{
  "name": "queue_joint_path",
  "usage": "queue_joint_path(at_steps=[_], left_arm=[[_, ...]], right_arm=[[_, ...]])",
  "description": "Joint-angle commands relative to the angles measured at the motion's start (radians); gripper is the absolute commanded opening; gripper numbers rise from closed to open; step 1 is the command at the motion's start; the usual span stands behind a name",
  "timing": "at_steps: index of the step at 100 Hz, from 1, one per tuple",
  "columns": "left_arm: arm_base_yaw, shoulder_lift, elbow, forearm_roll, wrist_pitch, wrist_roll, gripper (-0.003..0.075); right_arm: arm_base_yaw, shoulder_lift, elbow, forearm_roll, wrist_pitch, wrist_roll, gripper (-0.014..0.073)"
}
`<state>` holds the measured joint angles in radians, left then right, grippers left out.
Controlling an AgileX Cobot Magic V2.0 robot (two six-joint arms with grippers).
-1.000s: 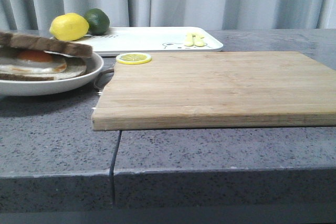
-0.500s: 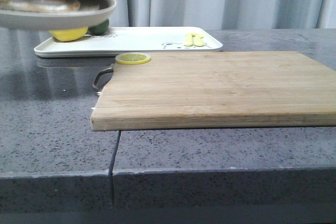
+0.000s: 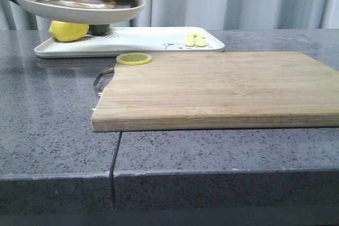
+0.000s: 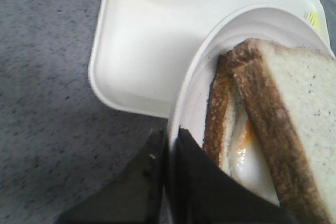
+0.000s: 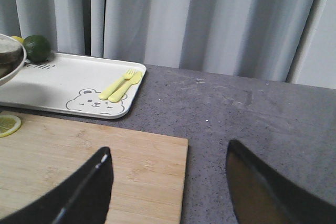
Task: Place bread and move sandwich to tray
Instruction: 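Lift the sandwich plate with the left gripper toward the white tray, then lower the plate onto the tray and open the left gripper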
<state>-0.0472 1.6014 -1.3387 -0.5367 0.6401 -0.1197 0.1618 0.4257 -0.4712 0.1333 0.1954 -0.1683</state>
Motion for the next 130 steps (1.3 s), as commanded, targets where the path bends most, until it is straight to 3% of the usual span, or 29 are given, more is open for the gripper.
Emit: queue_joint_path(at_steps=[1,39,67,130], left_arm=[[-0.026,0.023,-0.108,-0.058,-0.058,-0.003,-0.0019],[-0.033,0.308,-0.485,-0.097,0.049,-0.001,-0.0019],[-0.033,0.474,-0.680,-0.164,0.108,0.003,-0.0019],[-0.033,0.605,-0.745,-0.194,0.118,0.027,-0.0019]], right_arm=[[-0.006,0.002,-0.026,-0.008,-0.068,0.000,0.0471],[-0.006,0.002,-0.026,-0.008,-0.066,0.000,0.0471],[-0.006,0.002,-0.026,-0.008,-0.066,0.000,0.0471],[-0.006,0.002,-0.026,-0.008,-0.066,0.000,0.0471]])
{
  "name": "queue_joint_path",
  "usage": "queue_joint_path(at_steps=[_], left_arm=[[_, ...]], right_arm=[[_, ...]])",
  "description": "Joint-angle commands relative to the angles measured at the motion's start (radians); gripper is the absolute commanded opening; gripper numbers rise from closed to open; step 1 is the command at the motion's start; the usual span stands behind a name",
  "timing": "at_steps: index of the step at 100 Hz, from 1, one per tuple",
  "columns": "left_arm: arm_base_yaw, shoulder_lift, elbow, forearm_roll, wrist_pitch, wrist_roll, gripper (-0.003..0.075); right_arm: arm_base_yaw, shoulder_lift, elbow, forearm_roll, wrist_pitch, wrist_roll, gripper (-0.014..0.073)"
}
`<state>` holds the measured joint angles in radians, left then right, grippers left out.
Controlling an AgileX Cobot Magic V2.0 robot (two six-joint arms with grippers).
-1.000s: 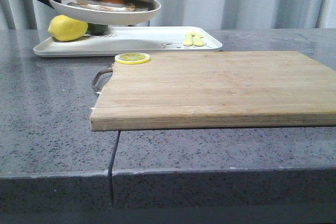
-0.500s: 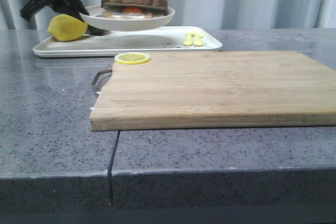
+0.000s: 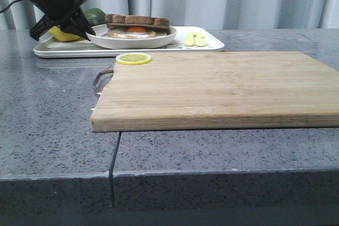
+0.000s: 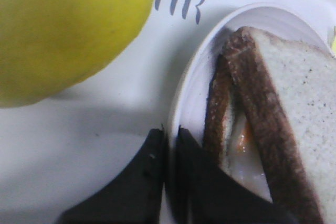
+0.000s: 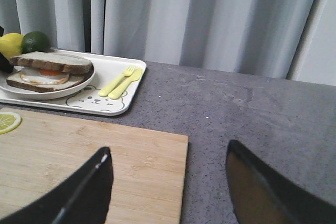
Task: Place bread and move sandwich to tray
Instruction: 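Lower the plate onto the tray and open the left gripper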
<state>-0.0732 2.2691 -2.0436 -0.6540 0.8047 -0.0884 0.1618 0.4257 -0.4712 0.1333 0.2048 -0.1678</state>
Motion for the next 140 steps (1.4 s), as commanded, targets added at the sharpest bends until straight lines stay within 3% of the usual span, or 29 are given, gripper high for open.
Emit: queue_joint_path(at_steps=[1,71,103,140], left_arm=[[-0.007,-0.063,-0.040,-0.080,-0.047,-0.005,-0.0019],[-0.007,-0.053,-0.040,-0.112,-0.032,-0.005,-0.0016],[0.000,-0.055,-0.040,-0.130,-0.011,-0.005,0.0187],[0.015,-0.082,-0.044,-0.108,-0.002,-0.005,0.0195]], right_arm=[[-0.006,0.002,-0.026,-0.008,-0.076,0.000,0.0471],[-0.006,0.002,-0.026,-0.008,-0.076,0.000,0.0471],[-0.006,0.002,-0.026,-0.008,-0.076,0.000,0.0471],[-0.006,0.002,-0.026,-0.008,-0.076,0.000,0.0471]])
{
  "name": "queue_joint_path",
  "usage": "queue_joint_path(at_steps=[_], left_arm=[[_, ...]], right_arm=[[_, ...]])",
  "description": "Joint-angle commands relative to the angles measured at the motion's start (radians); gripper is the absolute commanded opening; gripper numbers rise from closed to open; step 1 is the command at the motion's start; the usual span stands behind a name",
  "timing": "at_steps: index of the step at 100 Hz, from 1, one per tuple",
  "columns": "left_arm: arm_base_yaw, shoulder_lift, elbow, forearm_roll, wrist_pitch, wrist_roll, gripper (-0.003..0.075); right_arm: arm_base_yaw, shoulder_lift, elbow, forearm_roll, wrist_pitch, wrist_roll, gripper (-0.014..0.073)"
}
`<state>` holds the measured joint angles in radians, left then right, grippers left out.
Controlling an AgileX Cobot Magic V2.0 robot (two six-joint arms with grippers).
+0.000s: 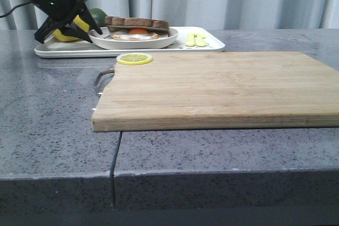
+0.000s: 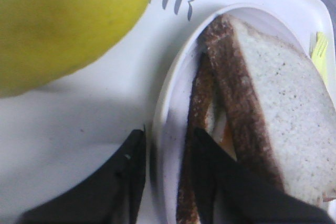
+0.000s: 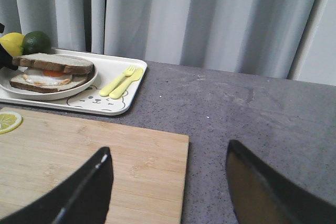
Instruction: Place bread and move sandwich to tray
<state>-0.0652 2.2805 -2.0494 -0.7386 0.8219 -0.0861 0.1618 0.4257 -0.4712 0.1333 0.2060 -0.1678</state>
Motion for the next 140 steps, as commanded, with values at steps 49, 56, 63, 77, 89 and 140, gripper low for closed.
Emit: queue_joint_path(at_steps=[49,56,63,77,89,140], left_arm=[[0.035,-0.186,-0.040,0.037,0.045,-0.007,0.0195],[0.035,-0.213,-0.040,0.055,0.046,-0.007,0.0195],[0.035,-0.242,-0.040,0.080,0.044,-0.007,0.0195],[0.027,-0.313,-0.040,0.160,0.036,-0.004,0.0193],[0.006,-0.382,-0.024,0.280,0.033,-0.004,0.0193],[-0.167,-0.876,0.640,0.425,-0.403,-0.004,0.0188]], right_arm=[[-0.006,0.002,-0.026,-0.008,-0.078,0.000,0.0470],[-0.006,0.002,-0.026,-0.008,-0.078,0.000,0.0470],[-0.006,0.002,-0.026,-0.008,-0.078,0.000,0.0470],[-0.006,0.002,-0.026,-0.008,-0.078,0.000,0.0470],[-0.006,0.002,-0.026,-0.008,-0.077,0.000,0.0470],[-0.006,0.002,-0.026,-0.008,-0.039,0.000,0.0470]])
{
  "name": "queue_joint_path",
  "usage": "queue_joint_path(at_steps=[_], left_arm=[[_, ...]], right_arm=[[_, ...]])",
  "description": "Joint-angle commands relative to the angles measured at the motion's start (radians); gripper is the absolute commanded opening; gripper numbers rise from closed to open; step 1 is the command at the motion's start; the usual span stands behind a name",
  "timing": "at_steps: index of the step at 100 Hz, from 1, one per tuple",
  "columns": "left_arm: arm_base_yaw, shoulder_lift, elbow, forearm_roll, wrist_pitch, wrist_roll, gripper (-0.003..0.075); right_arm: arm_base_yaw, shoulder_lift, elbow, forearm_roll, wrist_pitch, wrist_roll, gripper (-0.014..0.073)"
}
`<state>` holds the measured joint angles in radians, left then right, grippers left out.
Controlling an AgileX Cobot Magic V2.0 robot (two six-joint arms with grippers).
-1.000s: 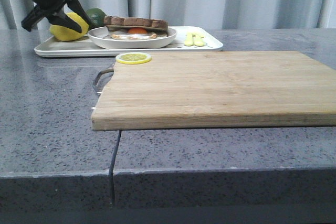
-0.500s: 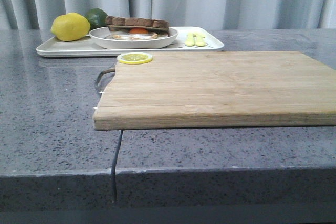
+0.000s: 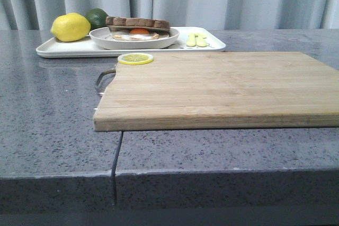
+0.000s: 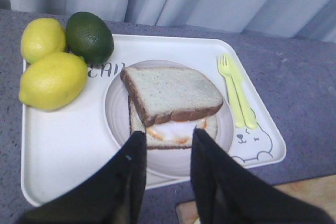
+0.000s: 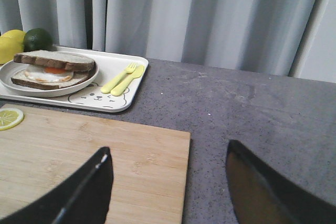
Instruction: Place bread and move sandwich to tray
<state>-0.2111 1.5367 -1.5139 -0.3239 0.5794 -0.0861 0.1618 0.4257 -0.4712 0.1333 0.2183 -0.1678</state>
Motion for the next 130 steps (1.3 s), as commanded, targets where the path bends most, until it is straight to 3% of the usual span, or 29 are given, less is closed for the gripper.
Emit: queue_joint_path(at_steps=[1,20,48,78,100,112,130], left_arm=[[-0.025,-0.149,0.117,0.013,-0.177,-0.004,0.0188],[-0.032,-0.370,0.432,0.031,-0.358,-0.004,0.0188],[-0.032,-0.687,0.763,0.102,-0.512,-0.004,0.0188],[-0.030,-1.001,0.978,0.220,-0.514,-0.004,0.0188],[-0.030,-1.085,1.066,0.291,-0.514,-0.004,0.0188],[-0.030,-1.083,1.083,0.291,-0.513,-0.004,0.0188],[-0.030,-1.083,1.085,0.291,-0.513,-0.004,0.0150]], right_arm=[[-0.006,0.002,-0.026,-0.008,-0.048,0.000,0.0470],[-0.006,0.002,-0.026,-0.008,-0.031,0.000,0.0470],[-0.006,0.002,-0.026,-0.008,-0.036,0.000,0.0470],[-0.006,0.002,-0.026,-0.008,-0.036,0.000,0.0470],[-0.006,0.002,-0.026,-0.008,-0.023,0.000,0.0463],[-0.006,0.002,-0.026,-0.008,-0.018,0.000,0.0359],[-0.006,0.002,-0.026,-0.008,-0.015,0.000,0.0043]])
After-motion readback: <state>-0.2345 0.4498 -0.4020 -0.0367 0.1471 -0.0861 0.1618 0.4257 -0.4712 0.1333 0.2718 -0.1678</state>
